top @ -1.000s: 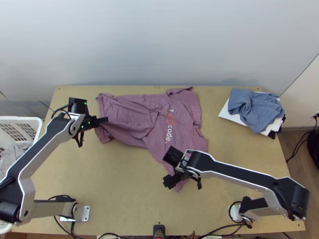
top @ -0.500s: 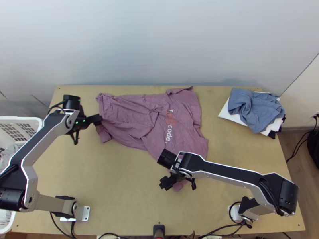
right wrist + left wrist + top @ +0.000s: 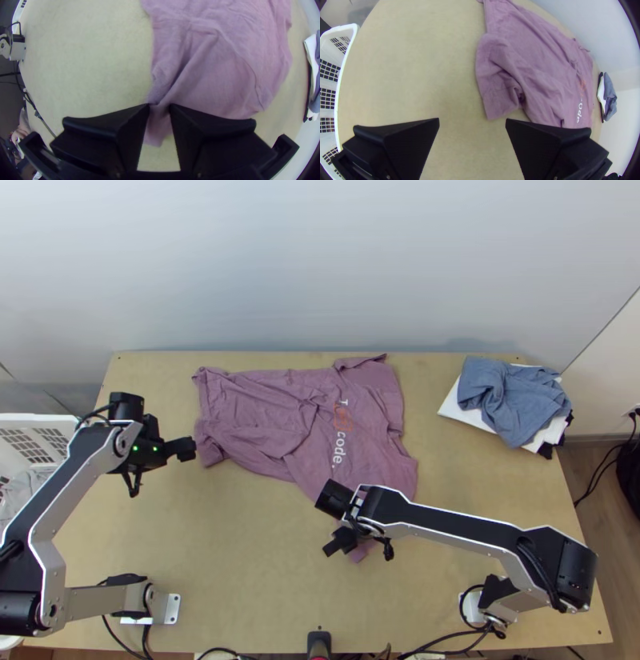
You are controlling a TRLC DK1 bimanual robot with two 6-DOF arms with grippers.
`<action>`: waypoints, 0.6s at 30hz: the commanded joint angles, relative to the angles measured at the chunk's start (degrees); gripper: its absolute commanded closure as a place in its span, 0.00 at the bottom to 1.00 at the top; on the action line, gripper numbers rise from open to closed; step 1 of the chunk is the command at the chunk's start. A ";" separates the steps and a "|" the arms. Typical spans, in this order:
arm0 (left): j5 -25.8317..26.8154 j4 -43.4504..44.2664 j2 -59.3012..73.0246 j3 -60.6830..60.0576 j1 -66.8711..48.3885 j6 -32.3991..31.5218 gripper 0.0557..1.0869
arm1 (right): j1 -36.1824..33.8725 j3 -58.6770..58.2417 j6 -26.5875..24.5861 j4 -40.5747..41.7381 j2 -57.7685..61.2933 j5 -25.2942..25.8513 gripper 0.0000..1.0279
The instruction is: Fold the t-shirt
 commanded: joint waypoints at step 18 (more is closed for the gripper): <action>-3.04 13.58 11.90 -0.17 -7.78 -7.79 0.07 | -3.23 -0.04 -1.07 -2.02 -2.30 2.93 0.97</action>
